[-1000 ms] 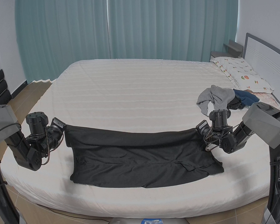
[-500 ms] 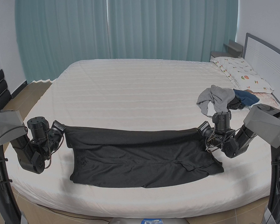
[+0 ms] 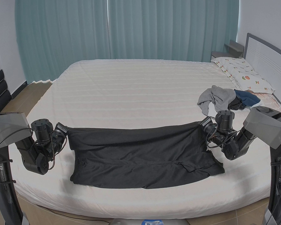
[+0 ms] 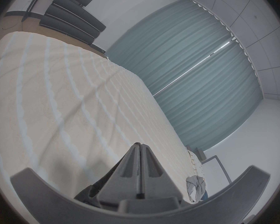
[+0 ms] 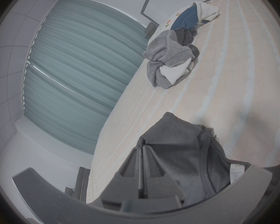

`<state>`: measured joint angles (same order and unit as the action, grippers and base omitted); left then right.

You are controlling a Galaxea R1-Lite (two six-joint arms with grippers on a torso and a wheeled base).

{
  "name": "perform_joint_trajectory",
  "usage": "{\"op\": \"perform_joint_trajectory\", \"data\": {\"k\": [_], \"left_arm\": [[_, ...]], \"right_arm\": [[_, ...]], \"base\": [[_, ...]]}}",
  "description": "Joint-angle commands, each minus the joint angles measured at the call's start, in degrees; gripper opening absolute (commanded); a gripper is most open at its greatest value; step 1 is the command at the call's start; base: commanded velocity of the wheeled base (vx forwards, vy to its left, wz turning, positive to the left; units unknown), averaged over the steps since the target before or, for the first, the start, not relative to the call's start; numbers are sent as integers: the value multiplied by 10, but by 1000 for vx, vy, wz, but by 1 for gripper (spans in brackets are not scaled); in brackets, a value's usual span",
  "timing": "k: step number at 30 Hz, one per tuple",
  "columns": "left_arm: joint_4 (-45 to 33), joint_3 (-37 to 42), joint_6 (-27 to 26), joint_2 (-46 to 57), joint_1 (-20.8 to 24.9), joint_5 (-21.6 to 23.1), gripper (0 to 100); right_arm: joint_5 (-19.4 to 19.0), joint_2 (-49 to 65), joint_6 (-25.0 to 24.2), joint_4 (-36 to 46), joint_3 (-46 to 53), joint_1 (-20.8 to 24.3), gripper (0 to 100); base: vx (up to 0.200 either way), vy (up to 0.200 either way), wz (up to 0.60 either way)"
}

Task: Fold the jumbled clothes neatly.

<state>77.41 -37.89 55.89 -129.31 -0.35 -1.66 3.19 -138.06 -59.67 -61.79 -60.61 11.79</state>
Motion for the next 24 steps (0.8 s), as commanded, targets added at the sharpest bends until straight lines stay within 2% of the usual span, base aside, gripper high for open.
{"op": "perform_joint_trajectory", "data": {"k": [1, 6, 9, 14, 24], "left_arm": [[18, 1, -1, -16, 6, 0, 0], [73, 41, -19, -27, 4, 5, 0], [95, 88, -84, -32, 1, 17, 0], [109, 120, -185, -66, 3, 19, 0], [126, 131, -213, -102, 11, 15, 0]], "right_arm": [[0, -3, 10, -1, 11, -1, 0], [-9, 10, 54, 8, 59, -1, 0], [-13, 12, 87, 14, 84, 2, 0], [-13, 9, 126, 25, 105, 5, 0], [-13, 2, 175, 35, 129, 10, 0]], "base": [[0, 0, 0], [0, 0, 0], [0, 0, 0], [0, 0, 0], [0, 0, 0]]}}
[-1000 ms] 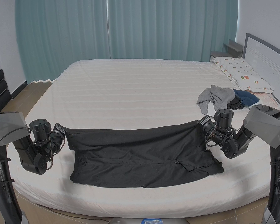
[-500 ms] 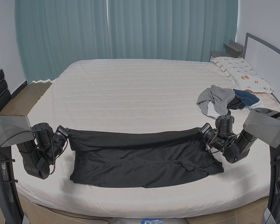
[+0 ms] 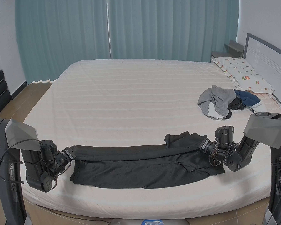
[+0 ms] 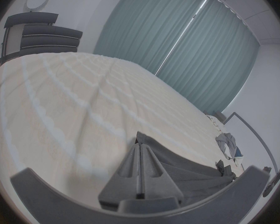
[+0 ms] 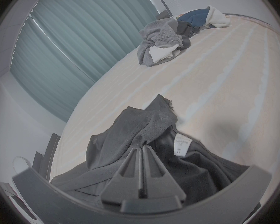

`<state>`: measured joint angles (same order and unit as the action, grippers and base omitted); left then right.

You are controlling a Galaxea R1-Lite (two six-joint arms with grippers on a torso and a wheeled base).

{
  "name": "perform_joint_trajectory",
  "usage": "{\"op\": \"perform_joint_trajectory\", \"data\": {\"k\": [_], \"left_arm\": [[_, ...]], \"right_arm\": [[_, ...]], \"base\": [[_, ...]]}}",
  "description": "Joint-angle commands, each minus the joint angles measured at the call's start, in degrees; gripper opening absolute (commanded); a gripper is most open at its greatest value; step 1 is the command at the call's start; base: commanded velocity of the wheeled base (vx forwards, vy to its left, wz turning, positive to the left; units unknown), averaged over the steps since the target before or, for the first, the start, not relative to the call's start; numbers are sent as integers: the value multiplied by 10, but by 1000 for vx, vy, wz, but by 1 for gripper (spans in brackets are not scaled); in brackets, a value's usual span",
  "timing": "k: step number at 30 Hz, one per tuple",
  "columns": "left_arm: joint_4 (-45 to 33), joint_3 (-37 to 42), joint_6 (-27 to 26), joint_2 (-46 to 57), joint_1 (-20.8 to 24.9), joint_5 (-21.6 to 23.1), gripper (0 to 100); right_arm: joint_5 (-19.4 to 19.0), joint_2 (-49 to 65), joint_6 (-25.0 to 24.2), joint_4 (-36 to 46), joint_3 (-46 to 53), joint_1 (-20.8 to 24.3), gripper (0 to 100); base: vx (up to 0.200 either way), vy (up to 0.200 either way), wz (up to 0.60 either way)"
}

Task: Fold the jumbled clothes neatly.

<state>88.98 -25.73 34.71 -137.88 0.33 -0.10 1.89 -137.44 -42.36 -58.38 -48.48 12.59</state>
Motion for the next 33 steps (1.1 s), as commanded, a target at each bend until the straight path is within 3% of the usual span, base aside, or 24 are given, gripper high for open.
{"op": "perform_joint_trajectory", "data": {"k": [1, 7, 8, 15, 23, 26, 30, 33], "left_arm": [[10, 11, -1, -16, 5, -1, 0], [10, 25, -3, -13, 15, -1, 0], [10, 29, -4, -13, 17, -2, 100], [10, 67, -44, 26, 13, -2, 100], [7, 60, -31, 79, -6, 10, 100], [4, 53, -3, 81, -5, 38, 100], [-84, -12, 37, 89, -15, 128, 100], [-118, -27, 36, 92, -19, 141, 100]], "right_arm": [[0, -5, 3, 1, 8, 2, 0], [5, -13, 18, 1, 15, 3, 0], [6, -13, 18, 1, 15, 3, 100], [7, 33, 16, 3, 15, -8, 100], [-3, 62, 4, 23, 4, -44, 100], [-18, 55, -7, 24, 0, -48, 100], [-73, 55, -40, 27, 4, -55, 100], [-79, 55, -42, 28, 5, -56, 100]], "base": [[0, 0, 0], [0, 0, 0], [0, 0, 0], [0, 0, 0], [0, 0, 0], [0, 0, 0], [0, 0, 0], [0, 0, 0]]}}
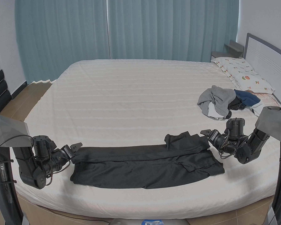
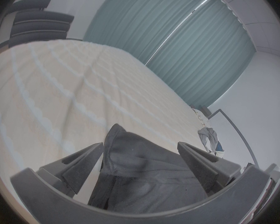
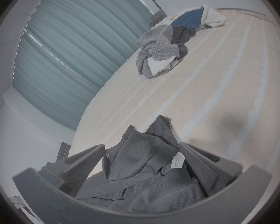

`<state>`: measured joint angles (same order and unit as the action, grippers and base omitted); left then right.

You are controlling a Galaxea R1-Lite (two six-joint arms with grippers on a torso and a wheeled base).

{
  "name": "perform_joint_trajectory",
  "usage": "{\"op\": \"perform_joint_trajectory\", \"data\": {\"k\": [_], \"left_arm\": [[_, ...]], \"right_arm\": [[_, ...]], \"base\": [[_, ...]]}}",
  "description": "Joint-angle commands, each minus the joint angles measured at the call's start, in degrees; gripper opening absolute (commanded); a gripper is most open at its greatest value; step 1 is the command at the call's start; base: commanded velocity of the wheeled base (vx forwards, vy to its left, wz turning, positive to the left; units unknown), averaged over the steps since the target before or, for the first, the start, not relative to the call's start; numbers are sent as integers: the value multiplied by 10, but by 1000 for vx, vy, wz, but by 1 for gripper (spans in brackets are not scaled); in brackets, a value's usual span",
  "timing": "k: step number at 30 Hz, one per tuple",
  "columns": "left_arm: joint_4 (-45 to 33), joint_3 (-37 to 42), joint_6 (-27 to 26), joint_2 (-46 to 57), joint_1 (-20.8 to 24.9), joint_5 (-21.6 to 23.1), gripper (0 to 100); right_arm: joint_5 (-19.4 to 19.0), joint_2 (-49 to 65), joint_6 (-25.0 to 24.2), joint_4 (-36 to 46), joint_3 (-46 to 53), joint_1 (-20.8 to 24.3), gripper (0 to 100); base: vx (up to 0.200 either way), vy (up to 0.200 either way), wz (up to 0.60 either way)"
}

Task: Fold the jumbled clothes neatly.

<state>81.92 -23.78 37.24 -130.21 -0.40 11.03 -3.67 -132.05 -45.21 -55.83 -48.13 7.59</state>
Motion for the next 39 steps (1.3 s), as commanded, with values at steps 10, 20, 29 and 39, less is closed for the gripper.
{"op": "perform_joint_trajectory", "data": {"k": [10, 20, 29, 39], "left_arm": [[-249, -145, -58, -8, -21, 40, 100], [-229, -137, -65, -50, 2, 36, 100], [-221, -131, -65, -68, 44, -22, 100], [-148, -70, -65, -60, 56, -24, 0]], "right_arm": [[-19, 21, -10, 32, -18, 7, 100], [-31, 58, -18, 26, 88, -57, 100], [-85, 14, -40, -108, 146, -79, 100], [-86, 10, -42, -109, 148, -82, 100]], "base": [[0, 0, 0], [0, 0, 0], [0, 0, 0], [0, 0, 0]]}}
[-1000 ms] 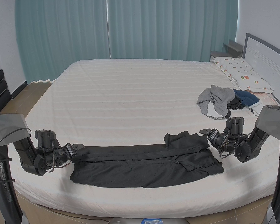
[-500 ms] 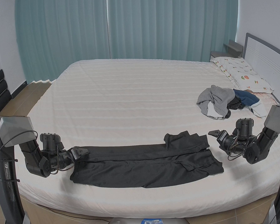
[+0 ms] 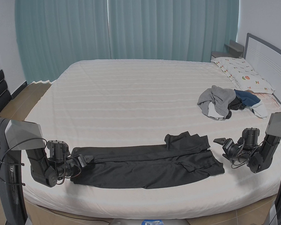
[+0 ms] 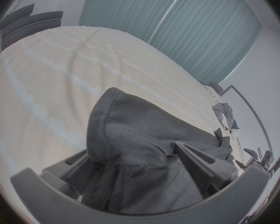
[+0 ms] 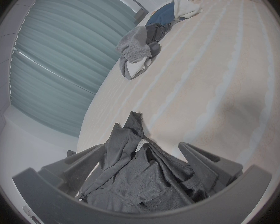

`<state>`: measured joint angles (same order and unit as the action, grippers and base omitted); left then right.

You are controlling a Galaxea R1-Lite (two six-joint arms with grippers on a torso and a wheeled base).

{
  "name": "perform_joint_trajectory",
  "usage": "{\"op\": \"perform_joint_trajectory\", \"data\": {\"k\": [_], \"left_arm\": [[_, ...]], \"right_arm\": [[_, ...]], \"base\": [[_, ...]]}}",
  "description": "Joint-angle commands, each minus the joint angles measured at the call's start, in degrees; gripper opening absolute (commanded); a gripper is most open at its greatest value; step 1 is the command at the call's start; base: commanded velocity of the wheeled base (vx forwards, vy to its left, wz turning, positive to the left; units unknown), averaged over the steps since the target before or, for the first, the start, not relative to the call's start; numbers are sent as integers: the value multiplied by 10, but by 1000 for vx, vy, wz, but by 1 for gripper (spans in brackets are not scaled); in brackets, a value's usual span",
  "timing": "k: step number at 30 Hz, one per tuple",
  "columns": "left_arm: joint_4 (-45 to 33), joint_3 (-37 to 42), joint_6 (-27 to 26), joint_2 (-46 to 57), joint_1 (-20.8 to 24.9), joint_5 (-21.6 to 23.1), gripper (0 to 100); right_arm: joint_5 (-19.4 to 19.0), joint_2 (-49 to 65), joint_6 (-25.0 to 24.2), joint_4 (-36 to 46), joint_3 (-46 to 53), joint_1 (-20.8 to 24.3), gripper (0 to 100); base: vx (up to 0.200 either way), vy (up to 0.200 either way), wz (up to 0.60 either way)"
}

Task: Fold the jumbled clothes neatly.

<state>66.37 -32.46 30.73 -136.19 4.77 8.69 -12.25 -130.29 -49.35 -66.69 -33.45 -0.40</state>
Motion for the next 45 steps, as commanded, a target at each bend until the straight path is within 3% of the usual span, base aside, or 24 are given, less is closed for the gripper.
{"op": "perform_joint_trajectory", "data": {"k": [1, 28, 34, 45], "left_arm": [[15, 19, 0, 1, 4, -1, 0], [20, 50, 7, 59, -18, 3, 0], [20, 50, 9, 59, -20, 4, 0], [21, 40, 25, 59, -19, 4, 0]], "right_arm": [[-1, -8, 0, 0, 2, -2, 100], [-2, -9, -2, 0, 7, -3, 100], [-2, -9, -2, -2, 6, -2, 100], [-4, -7, -2, -1, 5, 1, 100]], "base": [[0, 0, 0], [0, 0, 0], [-200, 0, 0], [0, 0, 0]]}}
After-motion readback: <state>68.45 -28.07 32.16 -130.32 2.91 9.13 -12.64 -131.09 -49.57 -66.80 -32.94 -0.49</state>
